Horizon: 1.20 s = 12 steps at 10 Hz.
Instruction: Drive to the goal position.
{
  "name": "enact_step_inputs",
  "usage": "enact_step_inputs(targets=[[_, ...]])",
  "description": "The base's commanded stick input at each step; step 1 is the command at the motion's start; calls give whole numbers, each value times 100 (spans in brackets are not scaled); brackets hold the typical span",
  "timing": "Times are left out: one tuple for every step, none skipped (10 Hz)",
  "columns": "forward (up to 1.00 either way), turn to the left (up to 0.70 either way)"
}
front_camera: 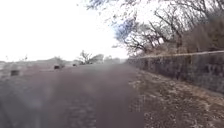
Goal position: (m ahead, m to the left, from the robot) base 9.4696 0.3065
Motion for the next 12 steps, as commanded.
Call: enact_step_inputs(targets=[[70, 0], [70, 0], [70, 0], [70, 0], [70, 0], [70, 0], [70, 0], [70, 0], [70, 0], [70, 0], [70, 0], [70, 0]])
